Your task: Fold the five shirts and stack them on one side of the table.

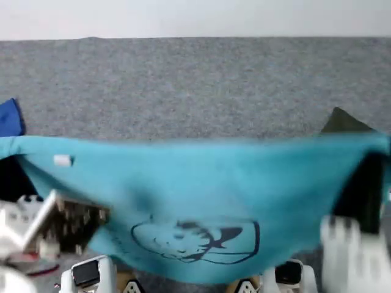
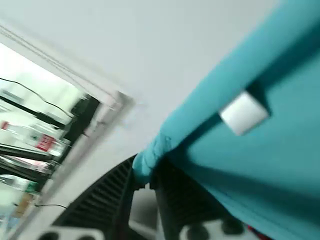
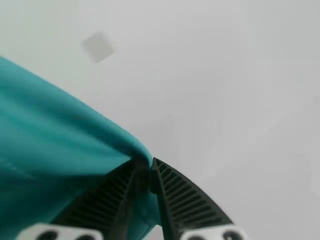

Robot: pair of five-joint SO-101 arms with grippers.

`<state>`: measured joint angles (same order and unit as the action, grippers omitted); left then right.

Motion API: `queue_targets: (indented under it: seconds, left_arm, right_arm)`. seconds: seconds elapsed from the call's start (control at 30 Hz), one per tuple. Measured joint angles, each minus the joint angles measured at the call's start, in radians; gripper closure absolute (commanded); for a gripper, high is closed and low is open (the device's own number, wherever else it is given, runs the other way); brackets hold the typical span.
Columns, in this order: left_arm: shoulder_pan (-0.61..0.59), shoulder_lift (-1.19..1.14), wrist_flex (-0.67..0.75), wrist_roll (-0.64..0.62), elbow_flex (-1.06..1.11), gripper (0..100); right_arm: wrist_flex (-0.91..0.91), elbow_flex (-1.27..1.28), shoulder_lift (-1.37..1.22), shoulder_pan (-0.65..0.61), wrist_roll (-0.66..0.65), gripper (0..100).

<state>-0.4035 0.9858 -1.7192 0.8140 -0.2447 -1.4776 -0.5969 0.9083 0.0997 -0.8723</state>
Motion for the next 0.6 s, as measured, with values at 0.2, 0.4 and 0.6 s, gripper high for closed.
queue_targets:
  seconds: [0.2, 0.4, 0.6]
  left_arm:
    - [0.002, -0.002, 0.172, 0.112, 0.425, 100]
    - [0.012, -0.014, 0.534, 0.164, 0.868, 100]
    - [0.091, -0.015, 0.913, 0.164, 1.191, 100]
  right_arm:
    - [-0.068, 0.002, -0.295, -0.095, 0.006, 98.7]
    - [-0.114, 0.044, -0.568, -0.175, 0.049, 98.7]
    - [-0.031, 0.109, -0.764, -0.176, 0.075, 98.7]
